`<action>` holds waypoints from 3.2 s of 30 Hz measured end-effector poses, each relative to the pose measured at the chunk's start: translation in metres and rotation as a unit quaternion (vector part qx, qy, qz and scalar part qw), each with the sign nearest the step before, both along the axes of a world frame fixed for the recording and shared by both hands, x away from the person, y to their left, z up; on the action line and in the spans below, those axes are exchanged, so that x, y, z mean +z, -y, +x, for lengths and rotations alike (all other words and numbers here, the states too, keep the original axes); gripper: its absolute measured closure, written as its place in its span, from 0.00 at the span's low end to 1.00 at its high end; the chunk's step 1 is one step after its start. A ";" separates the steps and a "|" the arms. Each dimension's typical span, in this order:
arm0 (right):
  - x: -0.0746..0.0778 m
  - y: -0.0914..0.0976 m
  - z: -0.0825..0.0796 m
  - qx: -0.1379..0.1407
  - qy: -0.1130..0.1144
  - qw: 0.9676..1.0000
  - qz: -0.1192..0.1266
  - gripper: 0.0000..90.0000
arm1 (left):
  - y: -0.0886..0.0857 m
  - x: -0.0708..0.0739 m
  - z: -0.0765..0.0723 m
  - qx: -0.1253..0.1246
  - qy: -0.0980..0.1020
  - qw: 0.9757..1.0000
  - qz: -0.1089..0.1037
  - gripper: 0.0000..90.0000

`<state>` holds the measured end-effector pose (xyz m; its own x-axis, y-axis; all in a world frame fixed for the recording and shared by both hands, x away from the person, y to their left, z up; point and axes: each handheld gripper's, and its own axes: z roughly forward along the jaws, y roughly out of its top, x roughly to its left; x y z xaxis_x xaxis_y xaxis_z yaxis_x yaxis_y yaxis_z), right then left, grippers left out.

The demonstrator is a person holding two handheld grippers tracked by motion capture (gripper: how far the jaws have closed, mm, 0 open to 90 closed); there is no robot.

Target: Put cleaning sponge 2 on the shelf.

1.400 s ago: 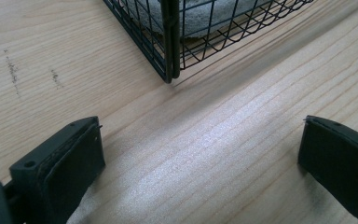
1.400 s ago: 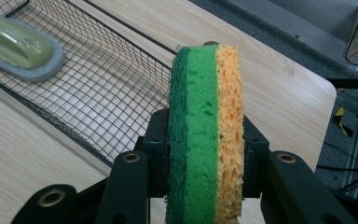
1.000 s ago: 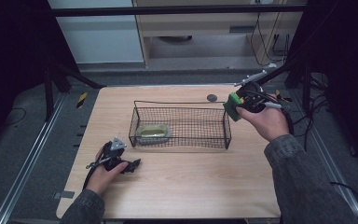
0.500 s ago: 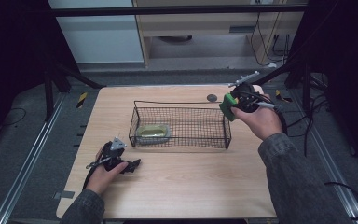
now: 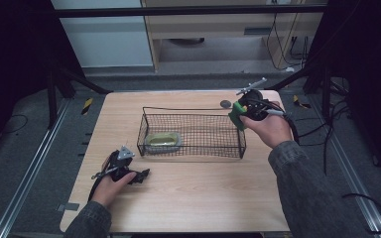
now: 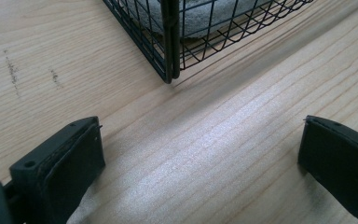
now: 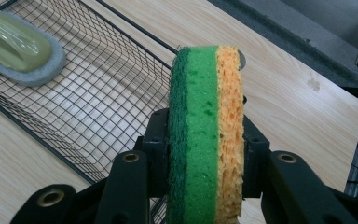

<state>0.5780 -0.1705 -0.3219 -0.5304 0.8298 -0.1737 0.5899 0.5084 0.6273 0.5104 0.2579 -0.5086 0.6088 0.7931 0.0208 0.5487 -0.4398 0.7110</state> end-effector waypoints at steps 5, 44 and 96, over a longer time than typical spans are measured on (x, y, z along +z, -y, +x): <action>-0.007 -0.007 0.007 0.006 -0.002 1.000 -0.006 0.71 | 0.000 0.000 0.000 -0.001 0.000 1.000 0.000 0.00; -0.061 0.000 0.040 -0.007 -0.047 0.999 0.011 0.71 | 0.000 0.000 0.001 -0.002 0.001 1.000 -0.001 0.00; -0.092 -0.007 0.044 -0.008 -0.060 0.998 -0.018 0.67 | 0.000 0.000 0.001 -0.002 -0.001 1.000 -0.002 0.00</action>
